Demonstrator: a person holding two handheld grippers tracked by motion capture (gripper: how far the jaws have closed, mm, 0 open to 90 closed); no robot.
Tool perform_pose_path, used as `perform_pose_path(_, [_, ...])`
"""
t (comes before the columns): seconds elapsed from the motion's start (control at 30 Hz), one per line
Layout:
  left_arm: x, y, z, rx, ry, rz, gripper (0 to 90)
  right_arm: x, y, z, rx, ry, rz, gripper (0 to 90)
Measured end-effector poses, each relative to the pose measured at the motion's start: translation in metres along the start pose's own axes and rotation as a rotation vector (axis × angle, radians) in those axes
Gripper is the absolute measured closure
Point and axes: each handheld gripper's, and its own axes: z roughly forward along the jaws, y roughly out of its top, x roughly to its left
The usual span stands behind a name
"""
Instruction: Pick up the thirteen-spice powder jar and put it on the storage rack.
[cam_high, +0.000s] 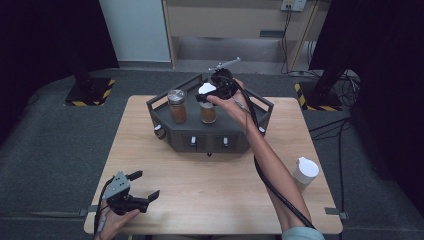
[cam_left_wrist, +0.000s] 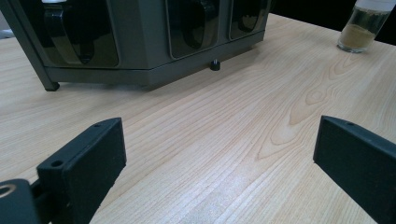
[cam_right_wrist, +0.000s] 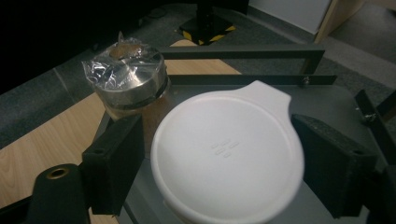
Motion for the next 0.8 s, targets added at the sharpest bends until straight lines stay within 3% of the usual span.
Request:
perform_pose_path(0.2, [0.000, 0.000, 0.000, 0.002, -0.001, 0.002, 1.4, 0.002, -0.001, -0.024, -0.066, 0.005, -0.010, 13.8])
perform_pose_path(0.37, [0.000, 0.000, 0.000, 0.003, 0.000, 0.004, 1.4, 0.008, -0.003, -0.042, -0.082, -0.006, -0.025, 10.0])
perform_pose_path(0.8, [-0.001, 0.001, 0.001, 0.005, 0.003, 0.005, 1.5, 0.024, -0.036, -0.096, -0.131, 0.001, -0.065, 7.0])
